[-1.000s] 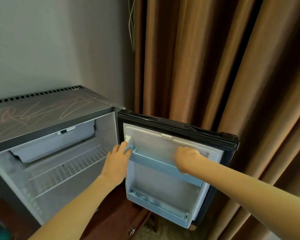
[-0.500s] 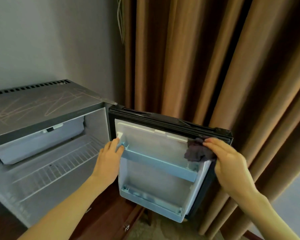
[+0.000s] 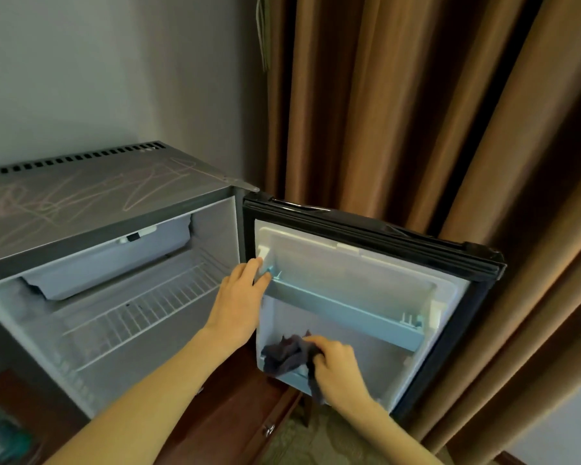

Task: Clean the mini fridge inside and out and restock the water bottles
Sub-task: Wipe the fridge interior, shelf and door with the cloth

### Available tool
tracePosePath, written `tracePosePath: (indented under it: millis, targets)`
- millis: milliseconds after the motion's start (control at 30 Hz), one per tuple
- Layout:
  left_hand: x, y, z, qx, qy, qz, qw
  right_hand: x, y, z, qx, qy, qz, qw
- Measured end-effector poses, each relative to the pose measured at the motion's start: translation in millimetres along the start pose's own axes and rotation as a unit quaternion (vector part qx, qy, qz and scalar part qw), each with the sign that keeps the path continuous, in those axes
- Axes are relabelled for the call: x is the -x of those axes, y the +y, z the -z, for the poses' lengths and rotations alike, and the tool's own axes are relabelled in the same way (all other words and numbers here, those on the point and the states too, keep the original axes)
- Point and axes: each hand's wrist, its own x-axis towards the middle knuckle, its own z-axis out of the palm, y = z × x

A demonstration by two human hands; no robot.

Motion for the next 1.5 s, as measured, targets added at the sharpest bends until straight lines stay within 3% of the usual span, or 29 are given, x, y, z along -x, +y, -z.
tracePosePath:
  millis: [167, 233, 300, 433, 600, 767, 1033, 1367, 1500]
  targets:
    - [1.2, -0.5, -7.2, 0.029, 0.008, 0.006, 1.000, -55.4, 23.3, -79.6, -0.010, 0.055, -0.058, 0.997]
    - [0.1, -2.2, -9.9, 0.037, 0.016, 0.000, 0.999, -66.3, 33.0, -104.1, -0.036, 0.008, -0.076, 0.996]
    - [-0.6, -5.5, -12.7, 0.040, 0.030, -0.013, 0.999, -72.6, 44.0, -127.3, 0.016, -0.032, -0.084, 0.996]
    - [0.1, -10.4, -14.8, 0.038, 0.043, -0.028, 0.998, -89.5, 67.8, -151.6, 0.022, -0.038, -0.126, 0.991]
    - [1.3, -12.2, -15.2, 0.024, 0.035, -0.026, 0.999, -99.4, 70.4, -121.7, 0.139, -0.138, -0.129, 0.972]
    - [0.5, -9.8, -13.2, 0.007, 0.027, -0.023, 0.999, -78.9, 95.2, -94.6, 0.295, -0.177, -0.126, 0.930]
    - [0.6, -8.0, -8.6, -0.012, 0.028, -0.030, 0.999, -40.9, 119.2, -63.7, 0.434, -0.197, -0.168, 0.863]
    - [0.5, -9.8, -9.6, -0.023, 0.034, -0.046, 0.998, -30.9, 93.3, -52.3, 0.533, -0.197, -0.214, 0.795]
    - [1.2, -6.4, -8.4, -0.021, 0.038, -0.046, 0.998, -19.5, 73.2, -17.2, 0.533, -0.153, -0.180, 0.812]
